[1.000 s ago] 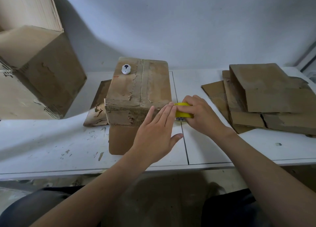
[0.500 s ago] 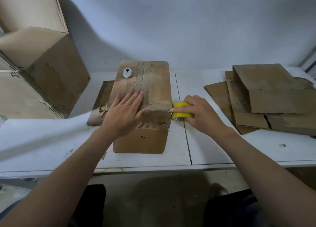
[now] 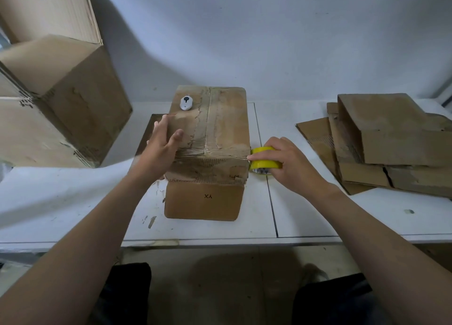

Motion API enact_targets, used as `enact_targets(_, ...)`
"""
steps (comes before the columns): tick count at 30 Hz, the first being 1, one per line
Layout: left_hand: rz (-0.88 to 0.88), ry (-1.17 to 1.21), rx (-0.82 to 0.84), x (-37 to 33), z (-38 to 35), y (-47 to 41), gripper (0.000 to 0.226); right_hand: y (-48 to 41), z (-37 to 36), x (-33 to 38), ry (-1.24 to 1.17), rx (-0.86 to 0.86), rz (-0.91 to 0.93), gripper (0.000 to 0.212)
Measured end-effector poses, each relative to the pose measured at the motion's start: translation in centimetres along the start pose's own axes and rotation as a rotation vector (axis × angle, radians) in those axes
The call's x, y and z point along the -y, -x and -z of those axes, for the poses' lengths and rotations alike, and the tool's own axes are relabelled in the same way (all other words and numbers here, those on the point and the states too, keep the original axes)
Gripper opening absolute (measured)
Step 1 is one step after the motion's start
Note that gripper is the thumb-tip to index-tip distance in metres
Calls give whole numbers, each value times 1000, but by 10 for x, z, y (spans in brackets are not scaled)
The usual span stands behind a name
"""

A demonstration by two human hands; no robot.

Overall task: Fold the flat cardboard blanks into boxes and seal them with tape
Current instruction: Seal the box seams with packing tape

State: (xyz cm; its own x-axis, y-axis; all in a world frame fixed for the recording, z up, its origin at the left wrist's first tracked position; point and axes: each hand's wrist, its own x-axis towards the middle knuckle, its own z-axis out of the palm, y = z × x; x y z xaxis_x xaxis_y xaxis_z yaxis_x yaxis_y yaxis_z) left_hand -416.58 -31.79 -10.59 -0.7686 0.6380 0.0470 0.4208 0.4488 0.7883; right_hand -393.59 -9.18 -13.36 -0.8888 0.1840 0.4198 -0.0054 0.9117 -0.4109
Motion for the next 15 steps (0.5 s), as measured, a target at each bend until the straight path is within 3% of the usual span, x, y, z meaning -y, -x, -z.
enact_targets(3,-4,-76,-49,2,-2,-3,56,0,0,2,-60,16,-20,54)
enact_targets(6,-68,-556,-115,5,-10,0,66,2,3,7,-87,52,-59,49)
enact_targets(8,-143,-733,-177,1,-16,6,70,3,5,10,-98,87,-110,53)
enact_targets(12,-331,-883,-134,-15,-37,20,82,3,11,15,-79,131,-141,44)
enact_targets(15,-301,-889,-56,-24,-50,21,108,-3,13,22,-72,139,-198,43)
